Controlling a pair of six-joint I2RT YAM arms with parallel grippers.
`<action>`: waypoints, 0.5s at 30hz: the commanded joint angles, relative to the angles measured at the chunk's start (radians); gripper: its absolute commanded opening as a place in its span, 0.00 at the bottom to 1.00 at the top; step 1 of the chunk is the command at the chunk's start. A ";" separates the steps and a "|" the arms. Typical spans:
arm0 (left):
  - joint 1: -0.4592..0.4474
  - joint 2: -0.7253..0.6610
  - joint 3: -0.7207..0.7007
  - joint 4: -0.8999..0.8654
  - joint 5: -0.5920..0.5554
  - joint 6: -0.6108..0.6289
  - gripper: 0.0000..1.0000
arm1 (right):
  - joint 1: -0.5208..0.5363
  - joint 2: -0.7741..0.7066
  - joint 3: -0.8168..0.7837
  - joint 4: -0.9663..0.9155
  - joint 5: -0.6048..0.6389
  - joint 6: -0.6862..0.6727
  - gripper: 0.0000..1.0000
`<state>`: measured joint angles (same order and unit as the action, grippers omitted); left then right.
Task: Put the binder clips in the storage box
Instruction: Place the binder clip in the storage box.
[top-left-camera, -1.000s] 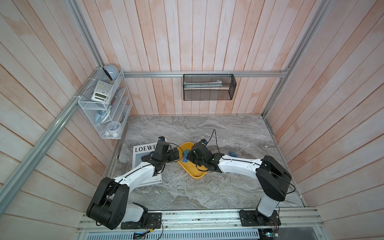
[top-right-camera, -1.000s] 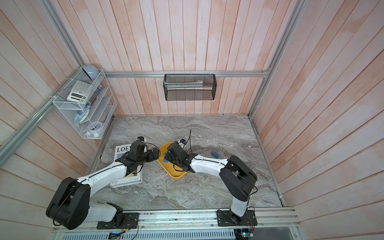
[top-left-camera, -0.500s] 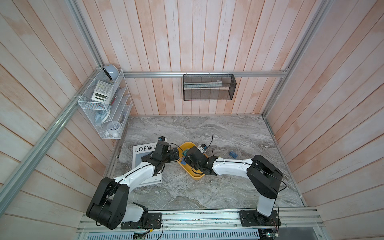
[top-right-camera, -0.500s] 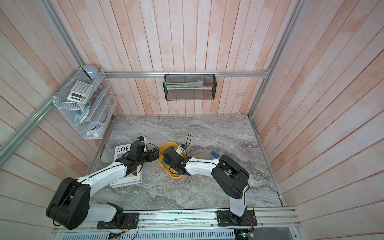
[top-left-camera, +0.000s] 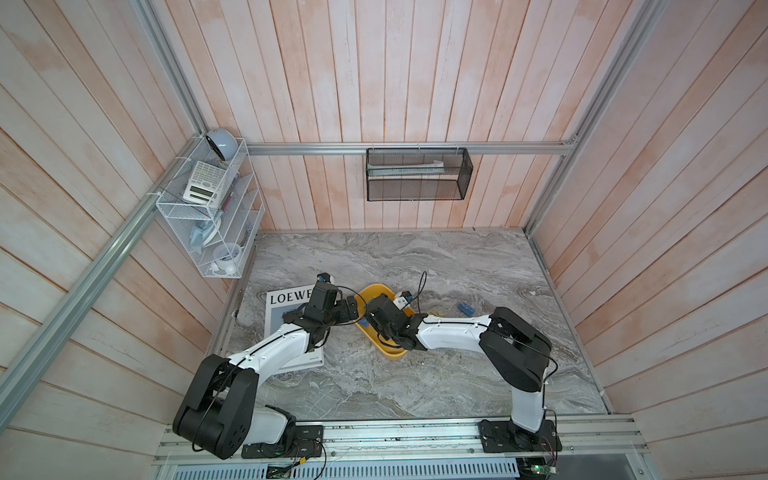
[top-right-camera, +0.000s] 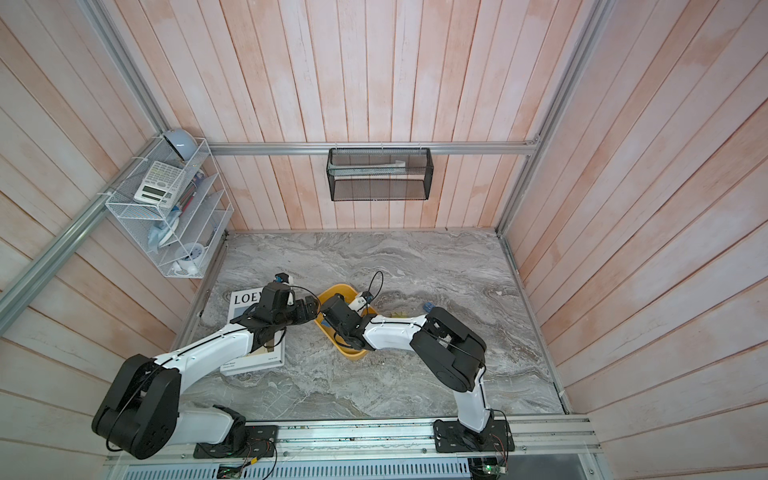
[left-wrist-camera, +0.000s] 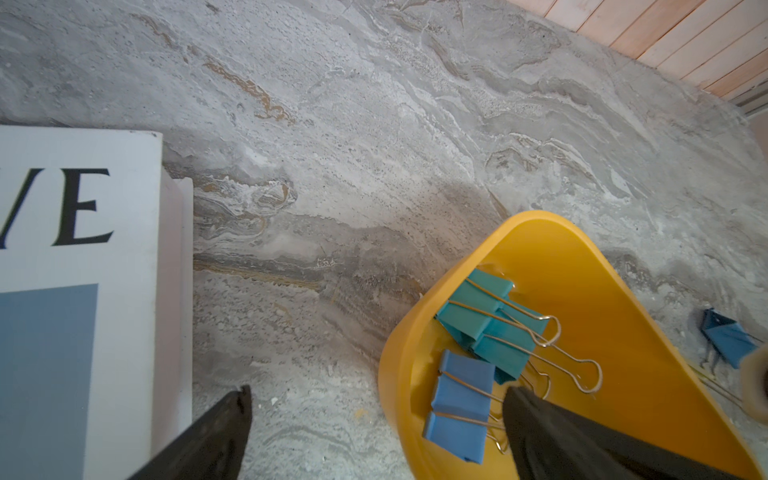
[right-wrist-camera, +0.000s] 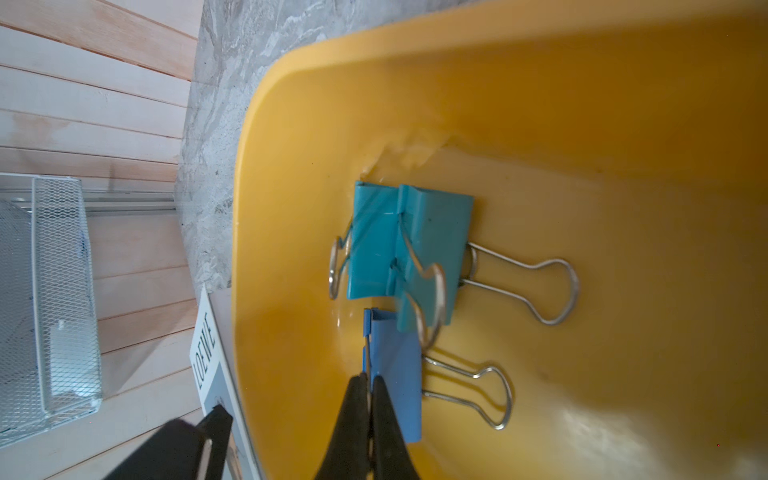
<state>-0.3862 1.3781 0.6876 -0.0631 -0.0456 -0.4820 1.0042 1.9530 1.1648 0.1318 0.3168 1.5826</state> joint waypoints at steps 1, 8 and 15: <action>0.004 -0.009 -0.015 0.007 -0.004 0.016 1.00 | -0.012 0.045 0.024 0.063 -0.031 0.014 0.06; 0.006 -0.008 -0.019 0.009 -0.005 0.016 1.00 | -0.021 0.027 -0.022 0.108 -0.076 0.005 0.26; 0.006 -0.006 -0.017 0.012 -0.003 0.013 1.00 | -0.026 -0.097 -0.112 0.128 -0.140 -0.087 0.34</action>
<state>-0.3862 1.3777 0.6830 -0.0624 -0.0460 -0.4820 0.9848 1.9324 1.0775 0.2398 0.2150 1.5578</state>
